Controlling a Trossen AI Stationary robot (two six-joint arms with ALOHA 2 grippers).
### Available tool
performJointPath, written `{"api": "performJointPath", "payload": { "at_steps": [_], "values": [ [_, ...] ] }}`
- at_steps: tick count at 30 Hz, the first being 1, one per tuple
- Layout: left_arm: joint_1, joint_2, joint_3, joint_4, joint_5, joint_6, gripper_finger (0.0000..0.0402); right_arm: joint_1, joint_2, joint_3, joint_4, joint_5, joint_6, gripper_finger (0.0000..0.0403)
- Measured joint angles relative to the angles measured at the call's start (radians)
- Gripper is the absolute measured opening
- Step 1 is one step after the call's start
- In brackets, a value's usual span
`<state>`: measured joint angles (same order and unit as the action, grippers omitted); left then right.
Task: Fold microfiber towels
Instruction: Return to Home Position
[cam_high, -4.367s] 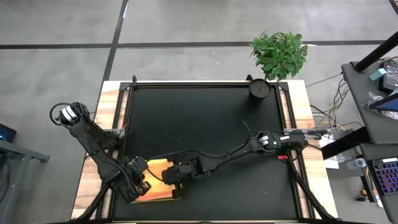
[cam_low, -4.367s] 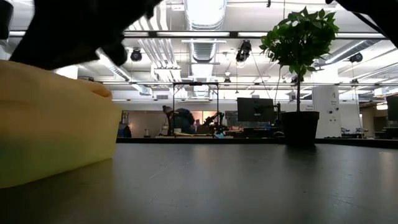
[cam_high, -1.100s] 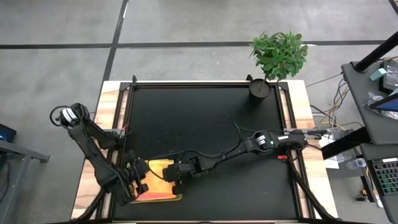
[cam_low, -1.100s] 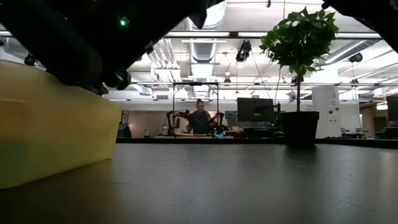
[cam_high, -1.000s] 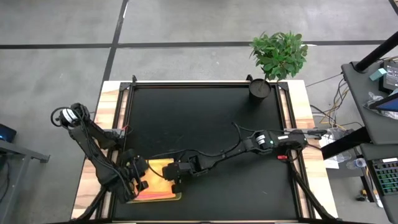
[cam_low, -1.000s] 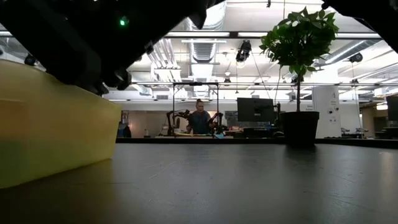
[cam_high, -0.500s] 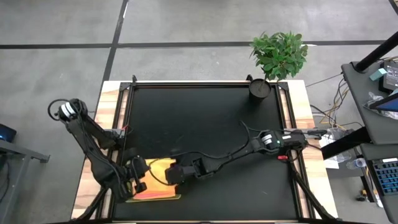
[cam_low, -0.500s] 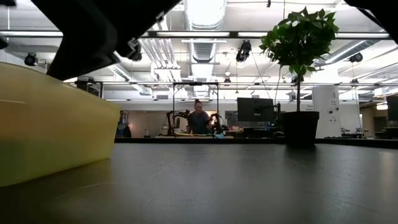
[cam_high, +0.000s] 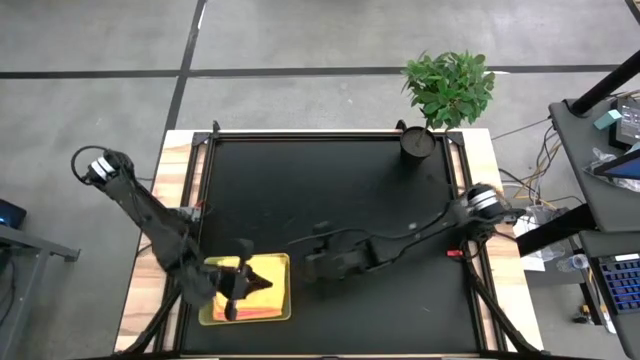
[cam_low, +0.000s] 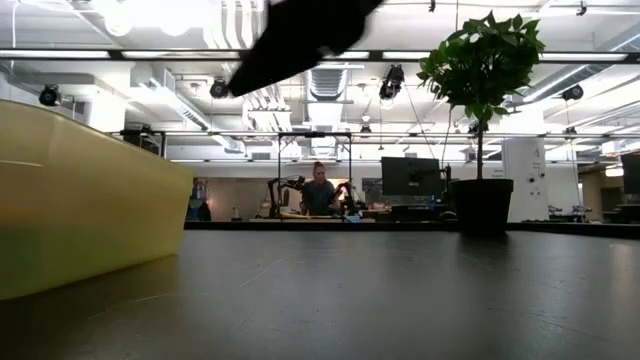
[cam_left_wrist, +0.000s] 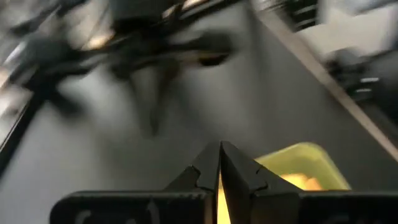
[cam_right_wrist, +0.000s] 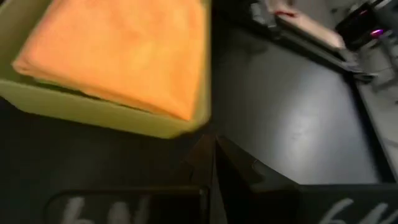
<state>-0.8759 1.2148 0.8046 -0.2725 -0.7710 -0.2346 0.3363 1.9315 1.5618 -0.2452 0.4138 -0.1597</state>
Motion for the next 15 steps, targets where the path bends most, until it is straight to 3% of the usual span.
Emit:
{"api": "performJointPath", "payload": {
  "at_steps": [4, 7, 11, 15],
  "values": [
    [0.123, -0.082, -0.085, 0.265, 0.261, 0.358, 0.0, -0.004, -0.173, -0.238, 0.147, 0.01, -0.039, 0.0013],
    [0.234, -0.179, -0.152, 0.304, 0.386, 0.458, 0.0, -0.003, -0.298, -0.404, 0.243, 0.007, -0.1, 0.0013],
    [0.368, -0.348, -0.249, 0.289, 0.404, 0.477, 0.0, -0.007, -0.474, -0.61, 0.368, 0.006, -0.157, 0.0013],
    [0.426, -0.551, -0.348, 0.279, 0.427, 0.478, 0.0, -0.026, -0.654, -0.797, 0.489, 0.008, -0.191, 0.0013]
  ]
}}
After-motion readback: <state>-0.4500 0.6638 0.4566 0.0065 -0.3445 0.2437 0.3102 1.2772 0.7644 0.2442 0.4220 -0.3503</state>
